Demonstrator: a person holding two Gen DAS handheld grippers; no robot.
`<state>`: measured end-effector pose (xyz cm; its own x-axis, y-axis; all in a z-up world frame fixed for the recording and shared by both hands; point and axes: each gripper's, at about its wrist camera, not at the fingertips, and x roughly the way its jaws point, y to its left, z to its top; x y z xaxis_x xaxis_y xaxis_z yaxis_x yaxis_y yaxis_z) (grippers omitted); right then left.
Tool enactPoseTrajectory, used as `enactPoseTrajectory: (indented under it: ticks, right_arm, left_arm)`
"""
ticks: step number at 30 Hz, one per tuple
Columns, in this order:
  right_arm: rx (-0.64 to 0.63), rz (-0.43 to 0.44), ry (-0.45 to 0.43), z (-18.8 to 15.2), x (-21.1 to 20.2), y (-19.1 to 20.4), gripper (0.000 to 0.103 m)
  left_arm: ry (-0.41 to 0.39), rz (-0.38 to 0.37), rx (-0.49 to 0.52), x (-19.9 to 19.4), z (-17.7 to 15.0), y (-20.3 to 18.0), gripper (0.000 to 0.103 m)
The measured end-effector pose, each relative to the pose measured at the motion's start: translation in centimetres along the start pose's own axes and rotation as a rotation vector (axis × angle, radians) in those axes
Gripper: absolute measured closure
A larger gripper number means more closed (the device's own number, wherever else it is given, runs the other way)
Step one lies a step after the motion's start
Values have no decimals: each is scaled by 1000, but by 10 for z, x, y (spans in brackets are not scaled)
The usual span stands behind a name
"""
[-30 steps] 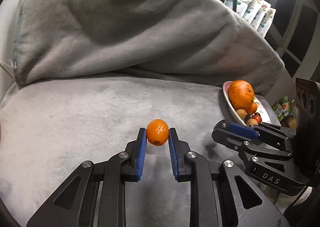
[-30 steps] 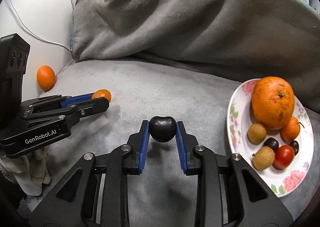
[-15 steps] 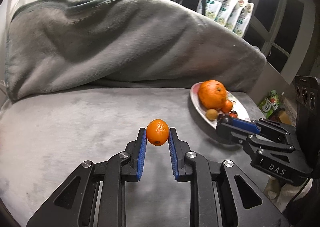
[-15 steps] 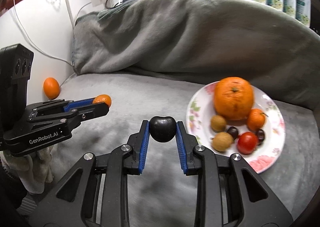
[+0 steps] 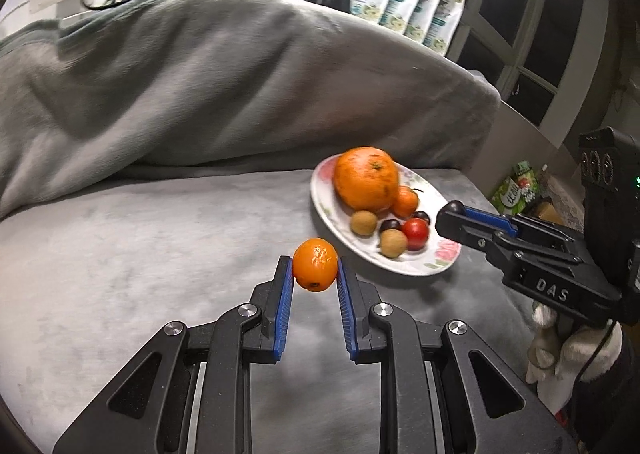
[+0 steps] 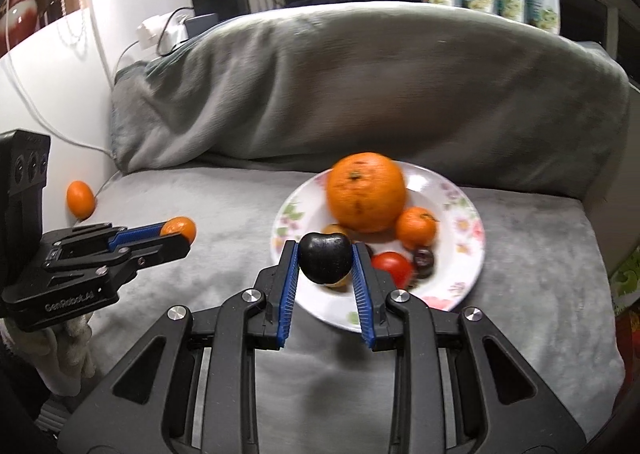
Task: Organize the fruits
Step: 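Carry the tangerine in the left gripper while the right gripper carries the plum over the plate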
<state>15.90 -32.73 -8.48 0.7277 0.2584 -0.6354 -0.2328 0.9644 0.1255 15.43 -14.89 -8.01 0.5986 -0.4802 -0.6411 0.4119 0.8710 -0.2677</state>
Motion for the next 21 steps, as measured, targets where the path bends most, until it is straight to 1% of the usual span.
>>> enactPoseTrajectory:
  ticks: [10, 21]
  right_arm:
    - [48, -32, 0, 0, 0, -37, 75]
    - [82, -52, 13, 0, 11, -65, 75]
  left_arm:
    - [19, -31, 35, 19, 5, -27, 83]
    - [35, -38, 48, 37, 13, -37, 83]
